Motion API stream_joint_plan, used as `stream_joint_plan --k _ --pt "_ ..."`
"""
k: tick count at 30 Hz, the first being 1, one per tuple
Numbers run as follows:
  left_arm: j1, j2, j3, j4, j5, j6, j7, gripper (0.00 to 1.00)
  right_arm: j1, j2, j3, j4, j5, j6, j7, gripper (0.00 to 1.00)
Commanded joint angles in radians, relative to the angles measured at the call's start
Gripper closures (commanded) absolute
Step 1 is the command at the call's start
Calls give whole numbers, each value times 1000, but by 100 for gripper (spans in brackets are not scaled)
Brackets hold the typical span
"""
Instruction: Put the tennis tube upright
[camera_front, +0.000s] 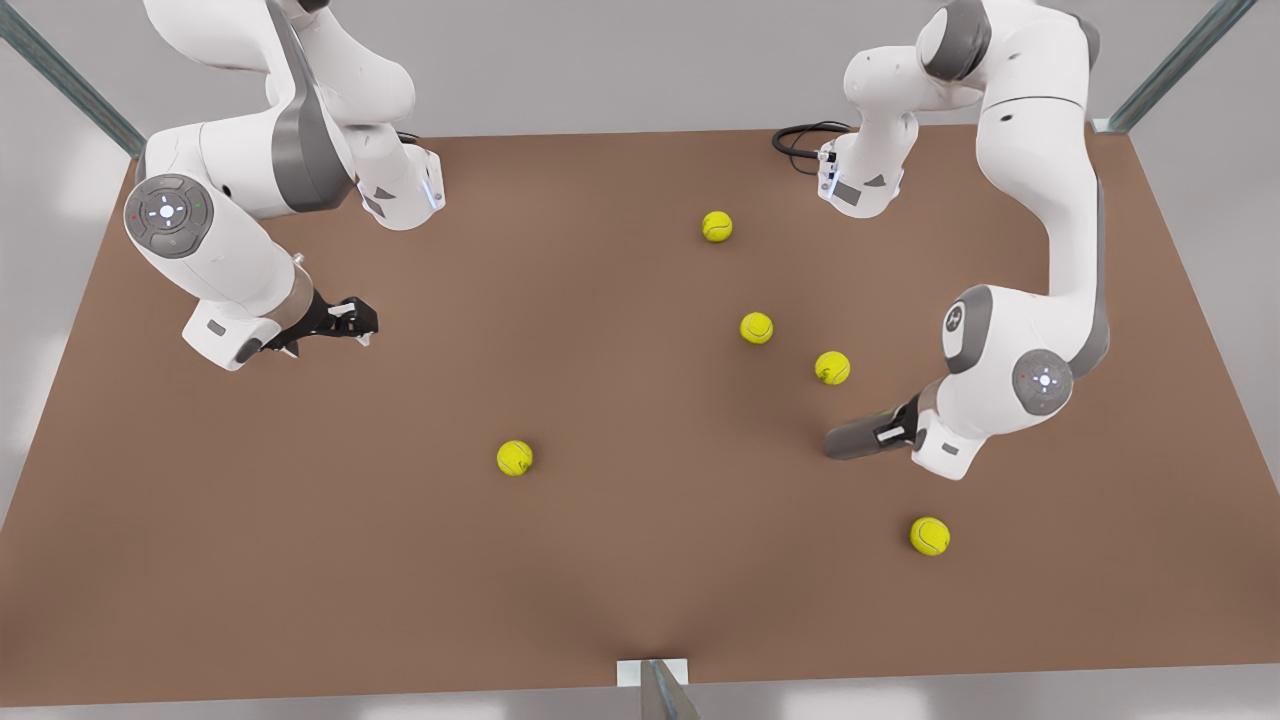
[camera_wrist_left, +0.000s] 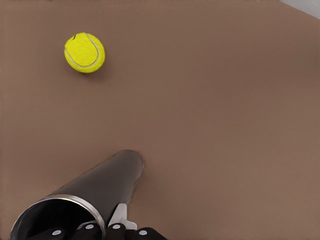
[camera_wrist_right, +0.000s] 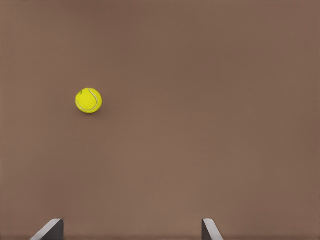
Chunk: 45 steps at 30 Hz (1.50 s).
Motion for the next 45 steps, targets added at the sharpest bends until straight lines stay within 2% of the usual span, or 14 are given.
stream_joint_plan --k 1,12,13,14,15,30,32,34,42,45 --pt "0 1 0 -1 21 1 0 79 0 0 0 0 0 0 0 0" --pt "0 21 0 1 75 -5 -23 79 0 0 0 0 0 0 0 0" --pt "0 21 0 1 75 -8 -21 64 0 0 0 0 0 0 0 0" --pt "0 21 0 1 75 -10 -21 9 0 0 0 0 0 0 0 0" --pt "0 21 -1 1 75 -10 -21 0 0 0 0 0 0 0 0 0" --pt "-3 -15 -8 10 75 -137 -43 0 -11 3 -3 -2 -2 3 2 0" --pt "-2 -19 -15 13 75 -151 -43 0 2 61 -3 0 -101 6 5 0" --pt "-2 -24 -15 13 75 -160 -43 0 2 63 -3 0 -101 6 6 0" --pt "8 -25 -15 79 75 -174 -29 0 3 75 0 0 -100 9 6 0" --pt "29 -24 -14 130 75 -266 164 0 3 75 0 0 -95 9 6 0"
